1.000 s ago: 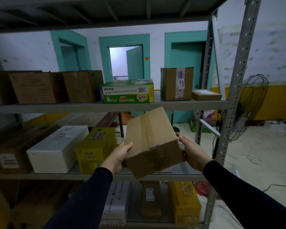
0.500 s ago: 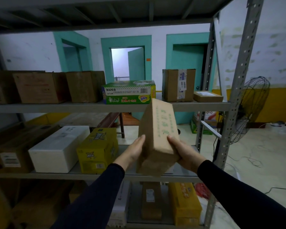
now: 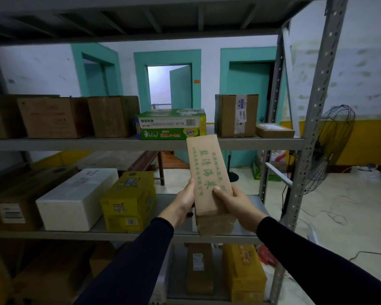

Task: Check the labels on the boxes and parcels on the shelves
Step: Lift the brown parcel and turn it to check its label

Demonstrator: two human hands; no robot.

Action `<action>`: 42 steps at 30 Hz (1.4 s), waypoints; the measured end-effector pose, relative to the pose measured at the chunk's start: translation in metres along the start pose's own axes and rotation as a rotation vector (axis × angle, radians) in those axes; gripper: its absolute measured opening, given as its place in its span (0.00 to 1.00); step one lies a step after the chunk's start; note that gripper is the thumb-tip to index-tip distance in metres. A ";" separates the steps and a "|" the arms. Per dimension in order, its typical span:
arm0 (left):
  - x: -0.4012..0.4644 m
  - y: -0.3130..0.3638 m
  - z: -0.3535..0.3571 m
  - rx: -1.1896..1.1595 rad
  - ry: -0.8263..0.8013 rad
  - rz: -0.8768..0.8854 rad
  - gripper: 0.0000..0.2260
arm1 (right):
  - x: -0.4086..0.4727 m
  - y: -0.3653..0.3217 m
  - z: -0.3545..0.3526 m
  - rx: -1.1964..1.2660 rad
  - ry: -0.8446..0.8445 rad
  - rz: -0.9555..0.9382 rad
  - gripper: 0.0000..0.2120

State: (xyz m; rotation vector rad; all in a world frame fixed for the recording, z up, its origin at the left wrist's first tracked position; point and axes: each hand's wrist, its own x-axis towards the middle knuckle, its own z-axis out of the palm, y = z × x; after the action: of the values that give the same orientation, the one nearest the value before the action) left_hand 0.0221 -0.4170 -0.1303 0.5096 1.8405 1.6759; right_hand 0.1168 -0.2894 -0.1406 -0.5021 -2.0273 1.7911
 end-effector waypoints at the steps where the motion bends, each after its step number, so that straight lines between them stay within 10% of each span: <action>1: -0.002 0.002 -0.001 -0.002 0.002 0.005 0.25 | 0.001 0.000 -0.002 0.040 0.002 0.014 0.11; 11: 0.001 -0.009 -0.052 -0.246 0.054 -0.145 0.22 | 0.001 -0.008 -0.032 0.668 -0.005 0.173 0.20; 18: 0.002 -0.008 -0.058 -0.381 -0.014 -0.125 0.21 | 0.003 -0.004 -0.039 0.388 0.083 0.168 0.16; 23: 0.006 0.001 -0.054 -0.094 0.138 0.123 0.42 | 0.014 0.009 -0.048 0.178 0.190 0.258 0.26; 31: 0.001 0.004 -0.030 1.188 0.413 0.414 0.51 | 0.009 0.006 -0.031 0.034 0.121 0.323 0.28; 42: 0.004 0.003 -0.031 1.414 0.411 0.533 0.50 | 0.009 0.010 -0.032 -0.110 0.175 0.146 0.22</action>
State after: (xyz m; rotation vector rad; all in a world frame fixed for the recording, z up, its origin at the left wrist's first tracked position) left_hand -0.0015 -0.4380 -0.1272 1.3437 3.2362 0.4039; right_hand 0.1252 -0.2563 -0.1467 -0.8296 -2.0202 1.6568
